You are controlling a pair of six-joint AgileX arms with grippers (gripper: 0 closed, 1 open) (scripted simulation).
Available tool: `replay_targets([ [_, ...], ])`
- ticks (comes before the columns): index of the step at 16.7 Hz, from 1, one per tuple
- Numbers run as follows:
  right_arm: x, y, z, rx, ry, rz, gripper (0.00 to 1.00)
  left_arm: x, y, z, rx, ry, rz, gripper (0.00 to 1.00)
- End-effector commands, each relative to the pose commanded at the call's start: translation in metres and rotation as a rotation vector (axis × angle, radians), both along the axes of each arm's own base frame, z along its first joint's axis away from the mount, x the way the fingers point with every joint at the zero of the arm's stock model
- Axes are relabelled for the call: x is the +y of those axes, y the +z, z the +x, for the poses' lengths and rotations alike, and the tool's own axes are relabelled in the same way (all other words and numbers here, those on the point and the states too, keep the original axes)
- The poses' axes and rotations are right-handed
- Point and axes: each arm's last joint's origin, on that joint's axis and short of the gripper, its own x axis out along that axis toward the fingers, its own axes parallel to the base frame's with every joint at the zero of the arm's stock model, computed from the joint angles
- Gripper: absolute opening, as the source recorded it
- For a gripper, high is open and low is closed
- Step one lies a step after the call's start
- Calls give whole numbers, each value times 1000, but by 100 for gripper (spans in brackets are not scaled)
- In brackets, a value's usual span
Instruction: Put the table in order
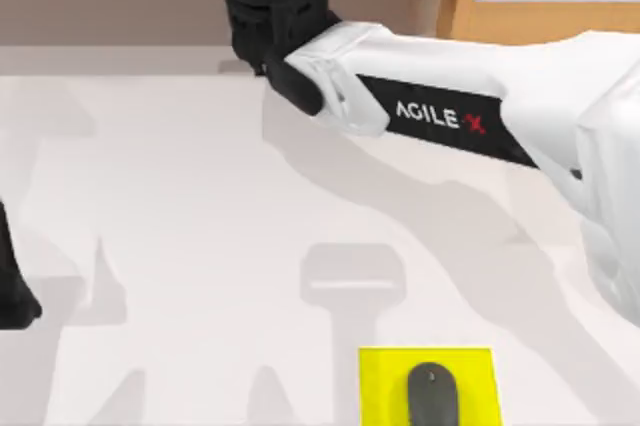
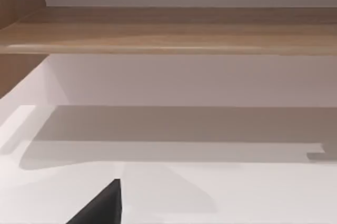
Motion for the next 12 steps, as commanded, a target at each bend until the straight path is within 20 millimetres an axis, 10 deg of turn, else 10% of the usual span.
replay_targets([
  [12,-1,14,-31,-2,44,20,0,0,0,0,0,0,0,100],
])
